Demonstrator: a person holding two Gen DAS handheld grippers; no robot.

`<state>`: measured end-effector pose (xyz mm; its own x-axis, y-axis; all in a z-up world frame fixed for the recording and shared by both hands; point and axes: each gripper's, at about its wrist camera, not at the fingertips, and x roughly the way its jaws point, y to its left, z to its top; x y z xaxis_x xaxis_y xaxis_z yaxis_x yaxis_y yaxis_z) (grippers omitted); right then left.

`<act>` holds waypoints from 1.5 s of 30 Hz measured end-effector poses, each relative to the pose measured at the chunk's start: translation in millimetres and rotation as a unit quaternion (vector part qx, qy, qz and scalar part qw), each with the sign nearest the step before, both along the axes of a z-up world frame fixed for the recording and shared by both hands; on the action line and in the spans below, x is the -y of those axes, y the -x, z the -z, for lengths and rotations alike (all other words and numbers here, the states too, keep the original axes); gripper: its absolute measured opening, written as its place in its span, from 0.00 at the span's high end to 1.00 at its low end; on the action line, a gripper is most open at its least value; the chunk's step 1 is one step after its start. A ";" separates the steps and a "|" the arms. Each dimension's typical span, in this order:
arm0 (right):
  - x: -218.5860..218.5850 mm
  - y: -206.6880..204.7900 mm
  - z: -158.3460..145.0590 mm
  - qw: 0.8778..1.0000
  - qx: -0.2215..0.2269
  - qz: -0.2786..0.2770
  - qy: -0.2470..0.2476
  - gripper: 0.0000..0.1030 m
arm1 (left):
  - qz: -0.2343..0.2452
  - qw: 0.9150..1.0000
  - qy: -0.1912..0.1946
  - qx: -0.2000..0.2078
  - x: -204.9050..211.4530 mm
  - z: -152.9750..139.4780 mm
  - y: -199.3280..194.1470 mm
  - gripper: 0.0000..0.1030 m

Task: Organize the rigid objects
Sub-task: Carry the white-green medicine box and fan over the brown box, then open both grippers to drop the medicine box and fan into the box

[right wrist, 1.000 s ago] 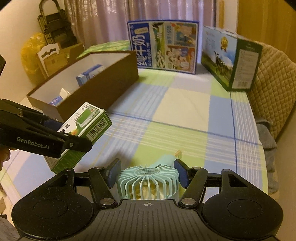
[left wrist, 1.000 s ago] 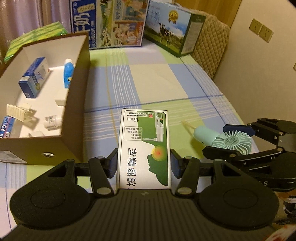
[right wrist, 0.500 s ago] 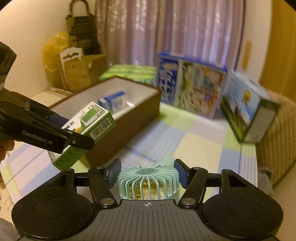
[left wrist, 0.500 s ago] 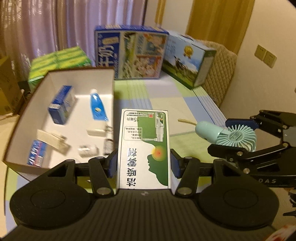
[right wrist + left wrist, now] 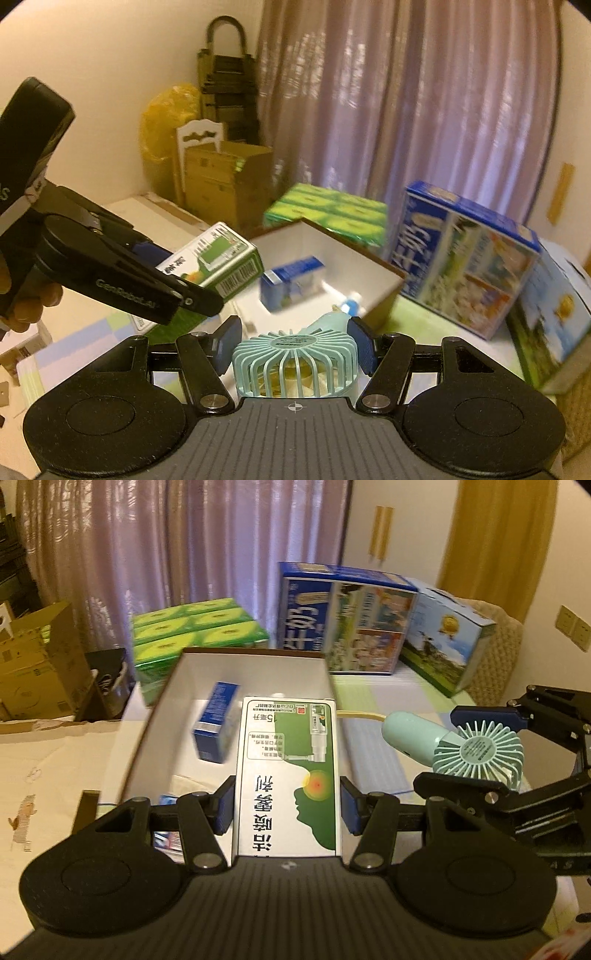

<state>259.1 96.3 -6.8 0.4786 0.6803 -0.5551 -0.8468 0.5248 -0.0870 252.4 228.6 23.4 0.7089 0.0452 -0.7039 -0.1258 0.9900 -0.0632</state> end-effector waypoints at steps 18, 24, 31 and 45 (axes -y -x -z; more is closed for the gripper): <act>-98.7 -87.6 71.4 0.998 -0.034 0.005 0.056 0.42 | 0.010 0.997 0.024 -0.078 -88.2 52.2 -82.6 0.50; -119.4 -114.8 86.9 0.997 -0.045 0.014 0.067 0.42 | 0.010 0.995 0.027 -0.091 -103.7 64.1 -103.5 0.50; -139.3 -138.9 100.6 0.996 -0.048 0.028 0.075 0.42 | 0.008 0.994 0.033 -0.100 -117.7 74.6 -120.4 0.50; -124.7 -159.7 96.0 0.994 -0.068 0.069 0.059 0.42 | 0.031 0.992 0.048 -0.114 -109.8 89.8 -135.5 0.50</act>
